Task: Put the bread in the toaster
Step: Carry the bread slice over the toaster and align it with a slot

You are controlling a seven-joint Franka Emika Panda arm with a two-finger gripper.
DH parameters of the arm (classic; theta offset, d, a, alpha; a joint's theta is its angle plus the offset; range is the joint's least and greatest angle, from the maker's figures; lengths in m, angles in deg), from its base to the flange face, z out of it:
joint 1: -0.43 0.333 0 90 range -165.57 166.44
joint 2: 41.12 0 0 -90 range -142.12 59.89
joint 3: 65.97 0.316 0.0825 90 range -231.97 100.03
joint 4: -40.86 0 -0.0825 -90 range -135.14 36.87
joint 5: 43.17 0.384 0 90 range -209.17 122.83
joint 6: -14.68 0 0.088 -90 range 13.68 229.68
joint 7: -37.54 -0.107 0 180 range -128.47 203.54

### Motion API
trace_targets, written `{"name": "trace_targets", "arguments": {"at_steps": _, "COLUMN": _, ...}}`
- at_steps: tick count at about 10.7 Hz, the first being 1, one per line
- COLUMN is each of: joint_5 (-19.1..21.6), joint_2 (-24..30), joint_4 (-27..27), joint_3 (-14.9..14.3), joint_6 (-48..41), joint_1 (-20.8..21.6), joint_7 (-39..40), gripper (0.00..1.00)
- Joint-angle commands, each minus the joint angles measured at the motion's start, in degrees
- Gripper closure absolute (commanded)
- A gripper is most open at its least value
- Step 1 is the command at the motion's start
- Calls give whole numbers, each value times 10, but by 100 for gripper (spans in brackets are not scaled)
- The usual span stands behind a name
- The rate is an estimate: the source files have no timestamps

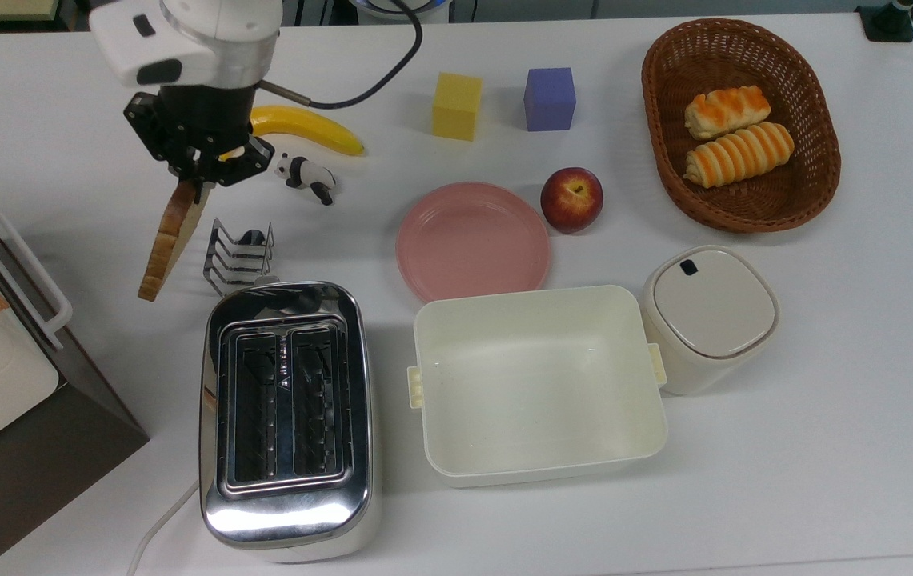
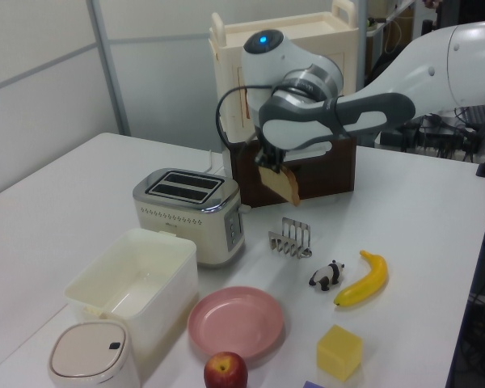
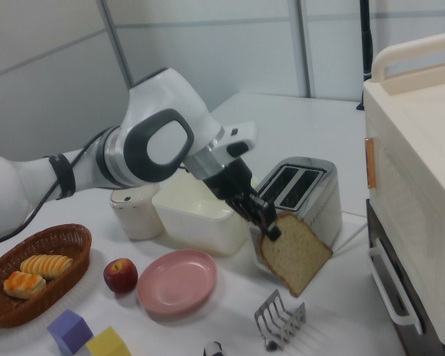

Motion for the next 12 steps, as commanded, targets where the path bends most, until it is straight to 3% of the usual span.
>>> {"name": "trace_targets", "arguments": {"at_steps": 1, "joint_5": 25, "joint_2": 12, "joint_4": 30, "joint_3": -1, "joint_6": 8, "joint_1": 7, "joint_7": -33, "gripper": 100}}
{"name": "trace_targets", "arguments": {"at_steps": 12, "joint_5": 35, "joint_2": 7, "joint_4": 58, "joint_3": 19, "joint_6": 156, "joint_1": 29, "joint_7": -28, "gripper": 100}}
